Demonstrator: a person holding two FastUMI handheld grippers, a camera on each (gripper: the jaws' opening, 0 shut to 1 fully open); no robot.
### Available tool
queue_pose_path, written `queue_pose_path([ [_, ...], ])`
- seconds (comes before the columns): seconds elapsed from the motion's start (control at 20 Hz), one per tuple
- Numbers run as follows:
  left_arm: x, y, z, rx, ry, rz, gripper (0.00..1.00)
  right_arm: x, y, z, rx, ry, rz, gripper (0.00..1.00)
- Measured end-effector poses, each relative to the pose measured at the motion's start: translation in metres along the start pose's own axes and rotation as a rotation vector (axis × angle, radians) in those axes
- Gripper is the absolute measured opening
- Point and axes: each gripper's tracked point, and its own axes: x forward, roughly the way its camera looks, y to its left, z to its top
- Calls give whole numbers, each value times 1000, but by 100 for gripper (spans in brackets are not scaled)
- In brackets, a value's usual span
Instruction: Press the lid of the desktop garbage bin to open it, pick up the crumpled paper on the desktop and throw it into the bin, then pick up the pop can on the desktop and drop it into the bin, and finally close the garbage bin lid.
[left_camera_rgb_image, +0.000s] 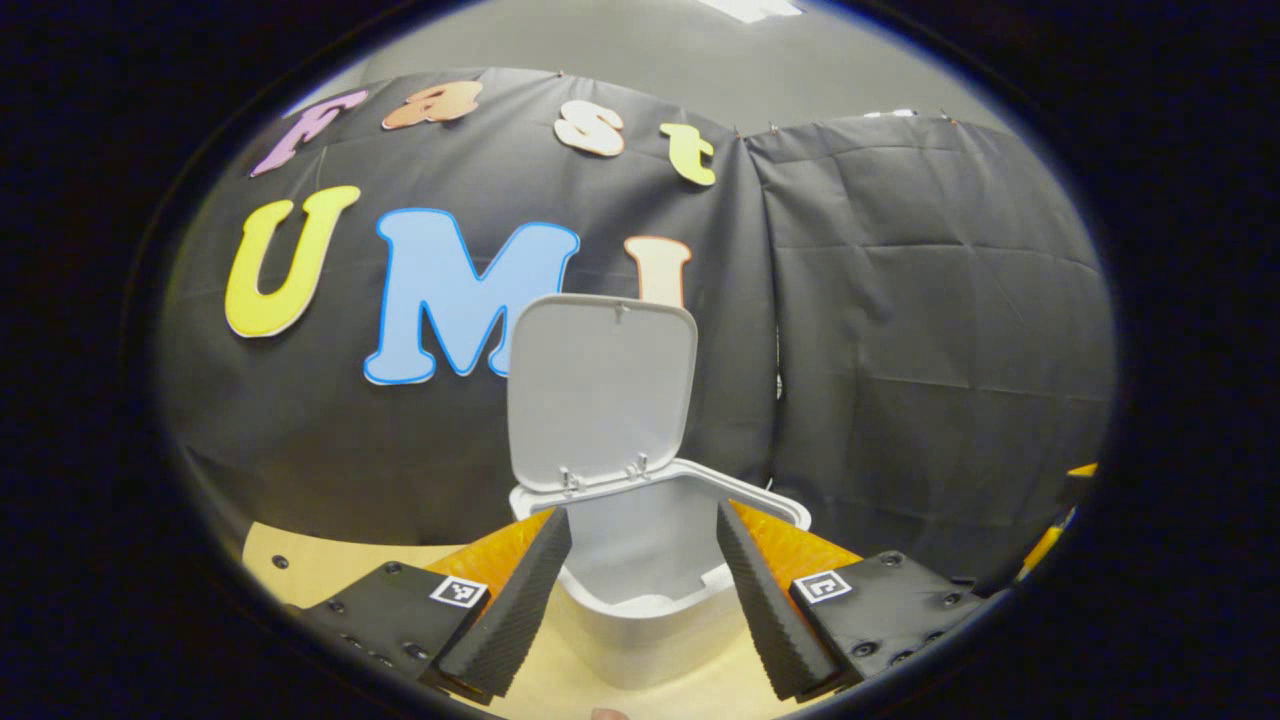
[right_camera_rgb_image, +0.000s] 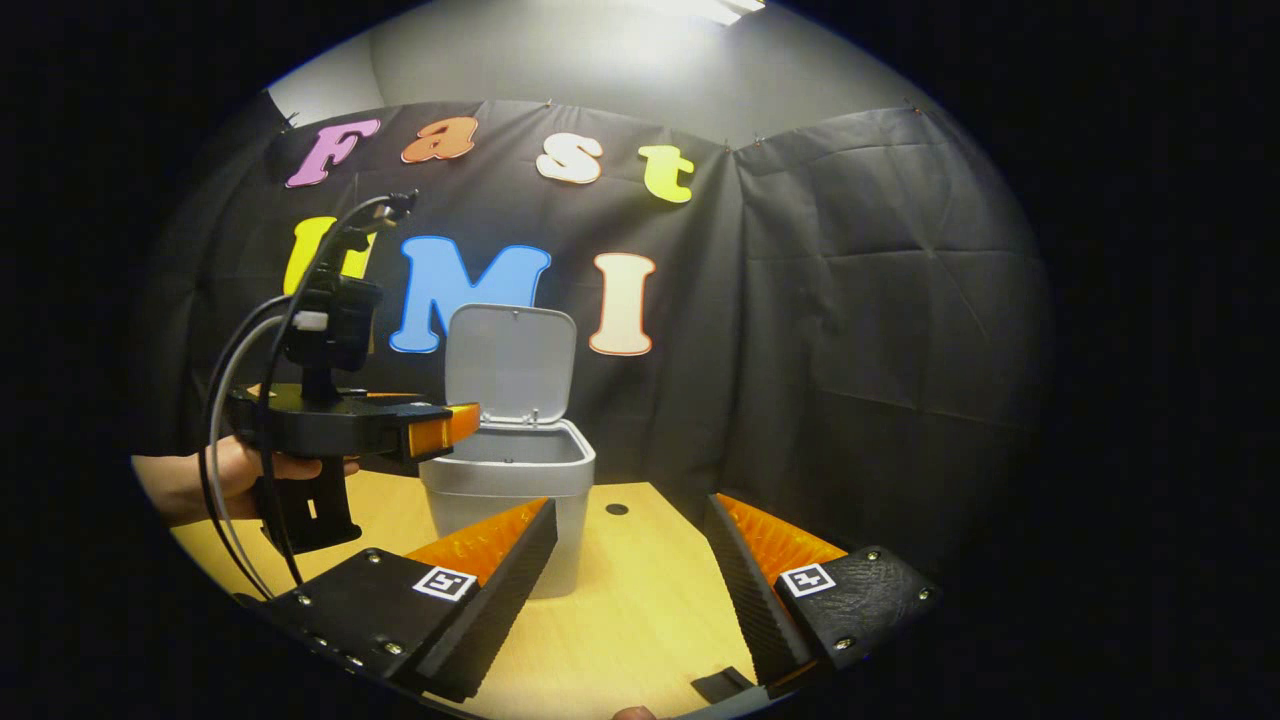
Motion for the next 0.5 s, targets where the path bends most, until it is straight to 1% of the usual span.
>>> queue_pose_path([
  [0.1, -18, 13, 9, -1, -32, 27, 95, 9, 18, -2, 4, 4, 50, 100],
  [0.15, -28, 22, 14, -1, -44, 46, 96, 13, 29, -4, 5, 6, 80, 95],
  [0.4, -75, 54, 25, 26, -86, 139, 95, 28, 81, -8, 7, 13, 224, 95],
  [0.5, -91, 67, 25, 22, -96, 173, 95, 32, 101, -11, 2, 17, 278, 95],
])
